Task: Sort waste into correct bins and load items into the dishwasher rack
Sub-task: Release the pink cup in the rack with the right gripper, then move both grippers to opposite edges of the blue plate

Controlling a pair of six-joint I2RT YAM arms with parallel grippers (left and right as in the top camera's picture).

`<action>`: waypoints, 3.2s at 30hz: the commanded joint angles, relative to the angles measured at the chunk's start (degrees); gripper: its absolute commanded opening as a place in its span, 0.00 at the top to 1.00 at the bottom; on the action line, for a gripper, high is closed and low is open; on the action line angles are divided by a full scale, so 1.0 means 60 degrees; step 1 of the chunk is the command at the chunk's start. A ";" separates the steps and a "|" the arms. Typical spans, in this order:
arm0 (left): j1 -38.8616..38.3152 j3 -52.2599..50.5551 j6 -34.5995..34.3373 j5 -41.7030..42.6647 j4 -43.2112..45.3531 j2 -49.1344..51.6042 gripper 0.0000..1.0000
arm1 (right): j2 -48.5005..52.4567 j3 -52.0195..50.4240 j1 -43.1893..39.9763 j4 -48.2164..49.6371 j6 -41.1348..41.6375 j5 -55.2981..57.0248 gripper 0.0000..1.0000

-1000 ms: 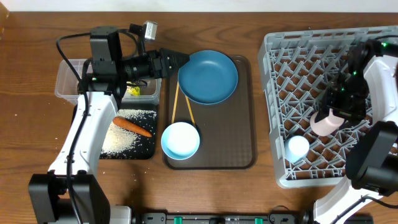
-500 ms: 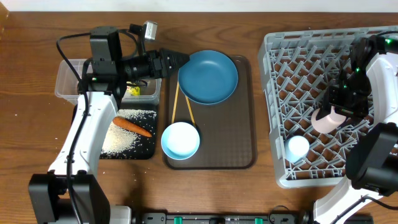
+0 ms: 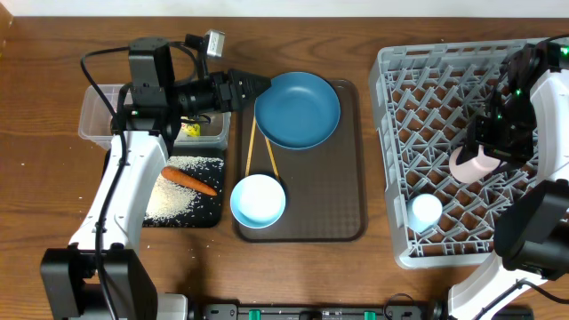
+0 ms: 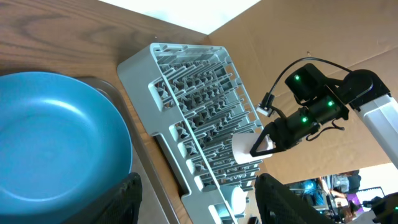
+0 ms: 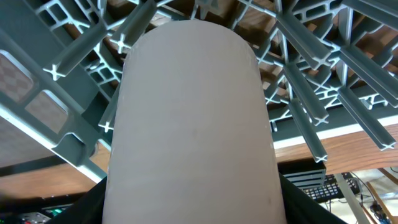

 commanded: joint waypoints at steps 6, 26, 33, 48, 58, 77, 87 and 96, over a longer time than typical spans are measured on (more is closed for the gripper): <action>0.0022 -0.0055 0.0171 -0.0055 -0.0164 0.0015 0.41 | -0.0029 0.0193 -0.0255 -0.0040 -0.0127 0.0291 0.99; 0.0022 -0.0055 0.0240 -0.0051 -0.0164 0.0015 0.41 | -0.0029 -0.0510 -0.0379 0.0157 -0.0124 0.0291 0.99; 0.0022 -0.0055 0.0240 -0.0051 -0.0164 0.0015 0.41 | -0.0029 -0.1304 -0.0397 0.0634 -0.0124 0.0288 0.99; 0.0022 -0.0055 0.0244 -0.0051 -0.0164 0.0015 0.41 | -0.0029 -0.1410 -0.0423 0.0787 -0.0124 0.0284 0.06; 0.0022 -0.0051 0.0240 -0.0058 -0.0160 0.0011 0.41 | -0.0029 -0.1249 -0.0419 0.0776 -0.0131 0.0087 0.01; 0.0022 -0.0055 0.0637 -0.1938 -0.0936 0.0011 0.40 | -0.0040 0.1075 0.2346 0.3934 -0.0911 -0.2881 0.01; -0.0492 -0.0055 0.0634 -0.6346 -0.2135 0.0011 0.40 | -0.0036 0.0958 0.4772 0.6495 -0.0907 -0.2907 0.01; -0.1789 -0.0055 0.0630 -0.9799 -0.2229 0.0153 0.39 | -0.0022 0.0120 0.5756 0.8517 -0.0521 -0.0882 0.01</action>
